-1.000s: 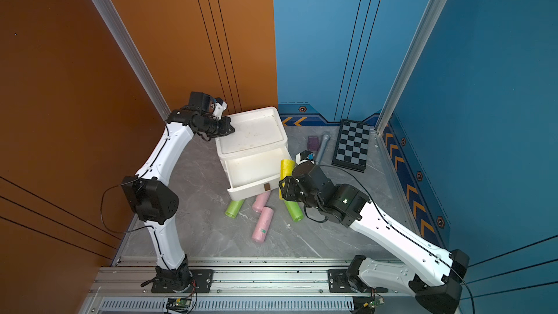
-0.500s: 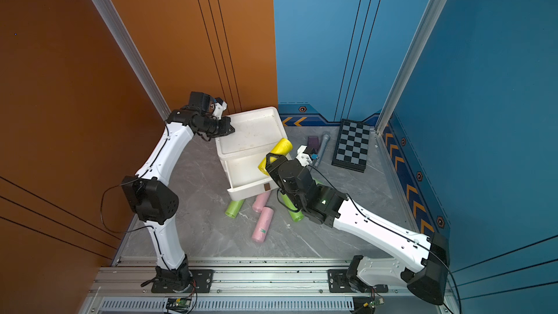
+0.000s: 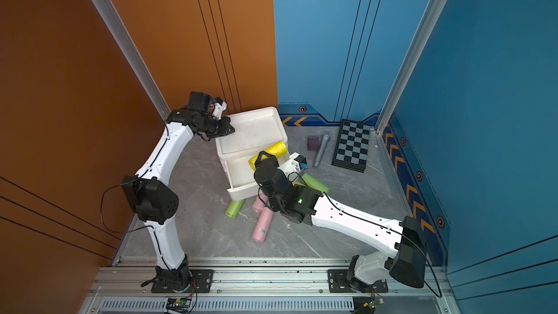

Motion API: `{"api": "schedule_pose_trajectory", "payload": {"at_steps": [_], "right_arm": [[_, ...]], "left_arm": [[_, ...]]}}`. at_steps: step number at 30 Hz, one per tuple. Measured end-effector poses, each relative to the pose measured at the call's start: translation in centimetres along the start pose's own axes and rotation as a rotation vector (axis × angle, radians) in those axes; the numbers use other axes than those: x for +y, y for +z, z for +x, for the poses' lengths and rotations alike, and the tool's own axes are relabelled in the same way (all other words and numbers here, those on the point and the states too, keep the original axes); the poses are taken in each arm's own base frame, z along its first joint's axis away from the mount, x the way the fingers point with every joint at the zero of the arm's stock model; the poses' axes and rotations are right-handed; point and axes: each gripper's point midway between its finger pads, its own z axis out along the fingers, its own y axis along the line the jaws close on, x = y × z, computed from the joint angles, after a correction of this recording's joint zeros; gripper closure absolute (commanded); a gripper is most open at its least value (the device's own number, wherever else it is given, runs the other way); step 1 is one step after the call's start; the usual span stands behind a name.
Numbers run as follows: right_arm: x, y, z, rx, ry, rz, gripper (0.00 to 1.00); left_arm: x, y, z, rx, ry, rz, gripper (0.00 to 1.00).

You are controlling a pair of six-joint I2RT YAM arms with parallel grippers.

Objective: Sort the rolls of trash bags by color and place them into the drawer
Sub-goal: Place the roll of trash bags in the drawer.

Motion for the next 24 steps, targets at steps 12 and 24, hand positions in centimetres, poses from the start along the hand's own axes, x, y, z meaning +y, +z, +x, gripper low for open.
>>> {"api": "schedule_pose_trajectory", "payload": {"at_steps": [12, 24], "right_arm": [[-3.9, 3.0, 2.2, -0.026, -0.027, 0.101, 0.78], [-3.9, 3.6, 2.7, -0.026, -0.036, 0.110, 0.39]], "left_arm": [[-0.3, 0.2, -0.1, 0.010, -0.004, 0.021, 1.00], [-0.3, 0.2, -0.1, 0.012, -0.005, 0.023, 1.00]]}}
